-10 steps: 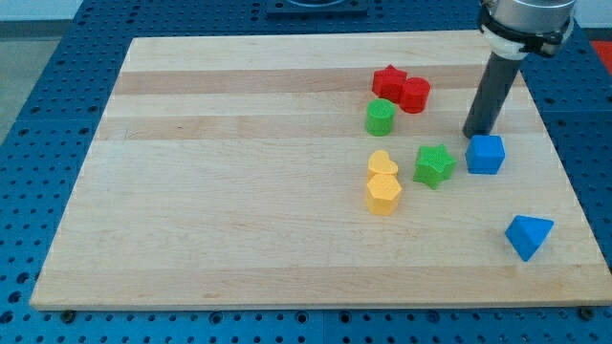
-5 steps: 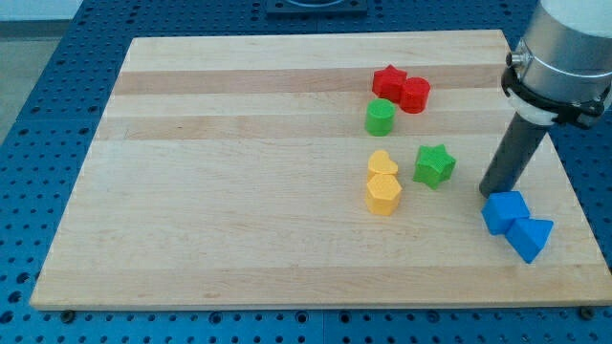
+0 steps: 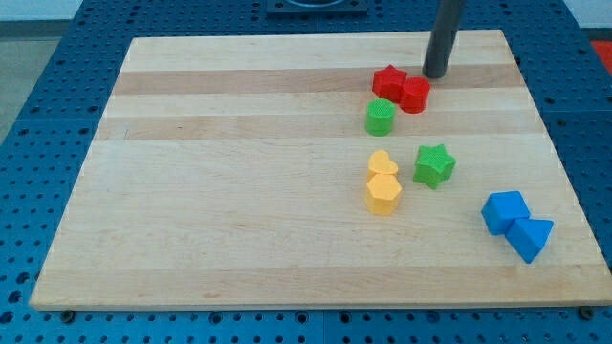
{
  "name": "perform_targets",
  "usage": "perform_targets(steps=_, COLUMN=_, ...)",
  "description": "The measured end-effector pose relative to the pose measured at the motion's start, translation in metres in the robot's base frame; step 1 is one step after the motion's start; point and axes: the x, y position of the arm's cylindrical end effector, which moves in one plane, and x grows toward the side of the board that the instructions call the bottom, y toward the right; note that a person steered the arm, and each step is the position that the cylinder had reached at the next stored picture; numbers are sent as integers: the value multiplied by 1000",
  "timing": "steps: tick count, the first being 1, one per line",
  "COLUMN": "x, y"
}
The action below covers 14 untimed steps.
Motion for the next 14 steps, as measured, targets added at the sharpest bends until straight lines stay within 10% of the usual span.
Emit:
perform_targets(steps=4, x=161, y=-312)
perform_targets(steps=7, x=-31, y=-170)
perform_targets(steps=9, x=-12, y=-52)
perform_targets(steps=14, x=111, y=-177)
